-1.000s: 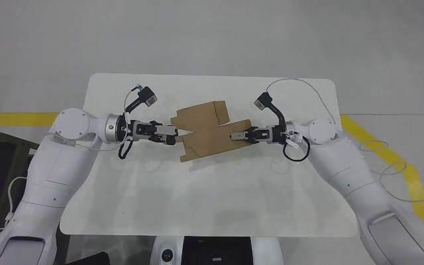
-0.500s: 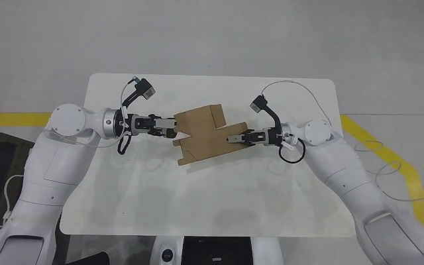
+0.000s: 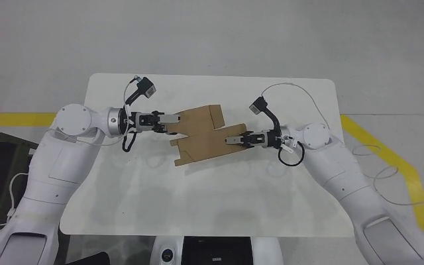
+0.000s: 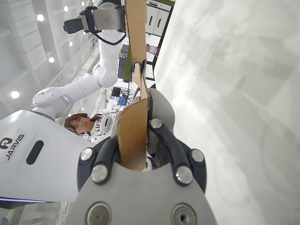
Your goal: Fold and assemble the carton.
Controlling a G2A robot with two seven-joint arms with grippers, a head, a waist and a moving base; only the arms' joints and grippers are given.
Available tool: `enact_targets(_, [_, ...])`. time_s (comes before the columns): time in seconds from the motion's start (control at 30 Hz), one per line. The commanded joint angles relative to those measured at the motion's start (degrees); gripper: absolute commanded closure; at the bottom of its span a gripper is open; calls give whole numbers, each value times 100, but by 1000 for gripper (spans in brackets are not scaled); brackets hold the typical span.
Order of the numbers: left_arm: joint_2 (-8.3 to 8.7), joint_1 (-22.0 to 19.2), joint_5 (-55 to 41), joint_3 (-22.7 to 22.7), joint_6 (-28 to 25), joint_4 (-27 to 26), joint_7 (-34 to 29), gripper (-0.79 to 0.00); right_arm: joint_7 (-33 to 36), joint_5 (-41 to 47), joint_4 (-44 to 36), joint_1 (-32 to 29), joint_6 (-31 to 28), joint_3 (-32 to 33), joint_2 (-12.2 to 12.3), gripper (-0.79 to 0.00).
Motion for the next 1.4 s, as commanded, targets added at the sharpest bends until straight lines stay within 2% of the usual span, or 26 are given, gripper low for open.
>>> enact_targets(0.0, [-5, -5, 0, 5, 4, 15, 22, -785, -2, 0, -33, -23, -2, 44, 8, 0])
enact_targets(0.2, [-21, -21, -23, 15, -9, 54, 58, -785, 41, -94, -157, -65, 41, 142, 27, 0])
enact_targets(0.27, [-25, -24, -25, 29, 7, 74, 23, -585, 57, -121, -183, -77, 57, 165, 30, 0])
enact_targets(0.37, [-32, -34, -33, 40, 29, 112, 0, -520, 81, -150, -211, -89, 81, 197, 31, 0])
enact_targets(0.4, [-34, -39, -33, 42, 26, 120, -4, -462, 84, -163, -219, -94, 85, 207, 31, 0])
enact_targets(0.47, [-37, -44, -48, 43, 33, 134, -11, -409, 90, -183, -231, -105, 91, 225, 30, 0])
enact_targets(0.7, [-41, -41, -9, 48, 49, 170, -71, -413, 98, -240, -237, -128, 98, 274, 15, 0])
enact_targets(0.83, [-38, -31, 129, 57, 88, 191, -32, -446, 106, -302, -333, -120, 106, 311, 13, 0])
enact_targets(0.93, [-34, -31, 224, 53, 117, 198, 1, -385, 124, -365, -403, -122, 124, 365, 26, 0])
enact_targets(1.03, [-30, -35, 329, 53, 118, 183, 14, -283, 143, -404, -460, -133, 152, 431, 40, 0])
enact_targets(1.07, [-31, -30, 344, 57, 115, 176, 15, -228, 142, -413, -479, -137, 160, 453, 44, 0])
enact_targets(1.1, [-31, -26, 359, 63, 121, 170, 10, -132, 141, -423, -500, -145, 174, 469, 47, 0])
enact_targets(1.17, [-32, -20, 375, 72, 126, 154, 6, -62, 128, -442, -537, -161, 203, 496, 50, 0])
enact_targets(1.27, [-34, -10, 393, 80, 132, 143, 1, -28, 116, -458, -579, -189, 227, 526, 51, 0])
enact_targets(1.37, [-32, -4, 415, 79, 150, 137, -7, -58, 99, -476, -602, -210, 261, 549, 49, 0])
